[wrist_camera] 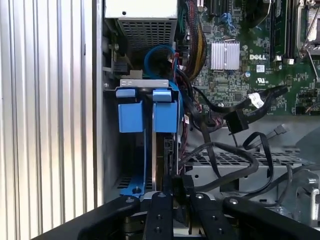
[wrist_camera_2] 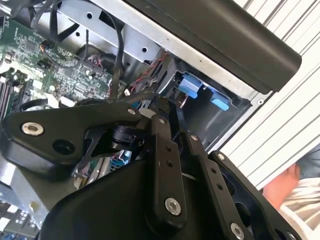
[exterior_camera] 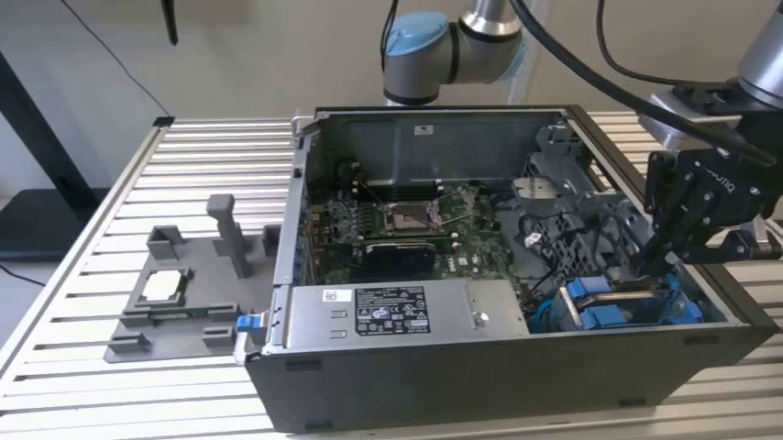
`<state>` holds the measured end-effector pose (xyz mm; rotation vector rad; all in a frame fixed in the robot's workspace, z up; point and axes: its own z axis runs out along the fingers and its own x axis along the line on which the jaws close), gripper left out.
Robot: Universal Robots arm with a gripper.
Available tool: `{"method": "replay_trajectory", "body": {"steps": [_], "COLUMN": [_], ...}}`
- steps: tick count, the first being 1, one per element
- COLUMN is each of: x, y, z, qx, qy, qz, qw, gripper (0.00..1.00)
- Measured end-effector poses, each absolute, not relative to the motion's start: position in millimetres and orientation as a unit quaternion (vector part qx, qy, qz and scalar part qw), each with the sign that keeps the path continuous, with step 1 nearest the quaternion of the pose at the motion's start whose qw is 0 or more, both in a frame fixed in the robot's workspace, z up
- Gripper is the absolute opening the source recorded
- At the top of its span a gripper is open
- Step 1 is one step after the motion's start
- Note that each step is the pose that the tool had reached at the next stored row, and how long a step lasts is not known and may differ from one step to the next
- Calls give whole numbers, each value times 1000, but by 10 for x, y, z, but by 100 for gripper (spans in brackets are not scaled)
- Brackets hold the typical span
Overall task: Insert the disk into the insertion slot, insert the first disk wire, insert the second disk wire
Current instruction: 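Insert the first disk wire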
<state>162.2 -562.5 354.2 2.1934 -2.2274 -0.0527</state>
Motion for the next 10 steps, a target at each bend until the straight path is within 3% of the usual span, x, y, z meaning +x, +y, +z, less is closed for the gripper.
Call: {"method": "replay_trajectory", "body": {"steps": [10], "x": [1625], "y": [-5644], "z": [3504], "qx": [701], "qy": [-713], "qz": [-18], "qw": [9], "gripper": [19]}}
